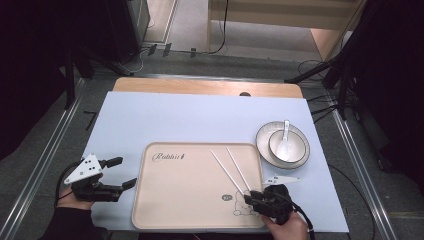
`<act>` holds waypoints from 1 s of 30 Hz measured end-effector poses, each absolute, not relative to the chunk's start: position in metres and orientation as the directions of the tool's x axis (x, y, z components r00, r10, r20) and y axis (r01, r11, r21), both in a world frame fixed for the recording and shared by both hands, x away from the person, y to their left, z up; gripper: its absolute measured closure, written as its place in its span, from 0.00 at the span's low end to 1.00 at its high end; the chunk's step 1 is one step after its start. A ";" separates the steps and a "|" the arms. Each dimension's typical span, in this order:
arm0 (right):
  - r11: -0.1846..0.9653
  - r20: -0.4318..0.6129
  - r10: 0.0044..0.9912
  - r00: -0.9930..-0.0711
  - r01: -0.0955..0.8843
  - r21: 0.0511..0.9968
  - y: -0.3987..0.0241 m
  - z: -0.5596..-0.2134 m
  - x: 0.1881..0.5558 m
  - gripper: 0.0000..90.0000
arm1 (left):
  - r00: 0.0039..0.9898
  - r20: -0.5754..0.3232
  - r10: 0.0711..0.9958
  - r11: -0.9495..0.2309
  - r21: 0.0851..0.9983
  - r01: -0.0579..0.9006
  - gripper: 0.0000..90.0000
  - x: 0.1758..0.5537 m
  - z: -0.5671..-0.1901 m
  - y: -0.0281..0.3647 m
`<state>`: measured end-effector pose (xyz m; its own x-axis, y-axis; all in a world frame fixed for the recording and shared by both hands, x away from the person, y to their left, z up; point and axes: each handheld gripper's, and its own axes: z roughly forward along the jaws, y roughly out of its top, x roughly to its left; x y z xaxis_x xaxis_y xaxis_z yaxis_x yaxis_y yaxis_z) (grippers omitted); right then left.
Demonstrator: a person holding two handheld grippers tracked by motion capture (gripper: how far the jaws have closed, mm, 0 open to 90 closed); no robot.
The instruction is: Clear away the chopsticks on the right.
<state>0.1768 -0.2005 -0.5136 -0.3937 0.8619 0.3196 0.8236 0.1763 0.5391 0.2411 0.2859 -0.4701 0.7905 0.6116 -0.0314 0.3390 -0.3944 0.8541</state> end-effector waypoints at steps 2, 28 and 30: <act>0.160 0.351 0.849 -0.395 0.826 0.541 -0.205 -0.510 0.178 0.70 | 0.789 -0.036 0.613 -0.390 0.855 0.342 0.17 0.241 -0.470 0.286; 0.313 0.247 0.650 -0.719 0.549 0.775 -0.265 -0.476 0.229 0.36 | 0.785 -0.043 0.618 -0.383 0.855 0.349 0.17 0.242 -0.471 0.286; 0.304 0.249 0.649 -0.719 0.545 0.782 -0.271 -0.475 0.230 0.37 | 0.785 -0.044 0.618 -0.384 0.854 0.350 0.17 0.241 -0.471 0.287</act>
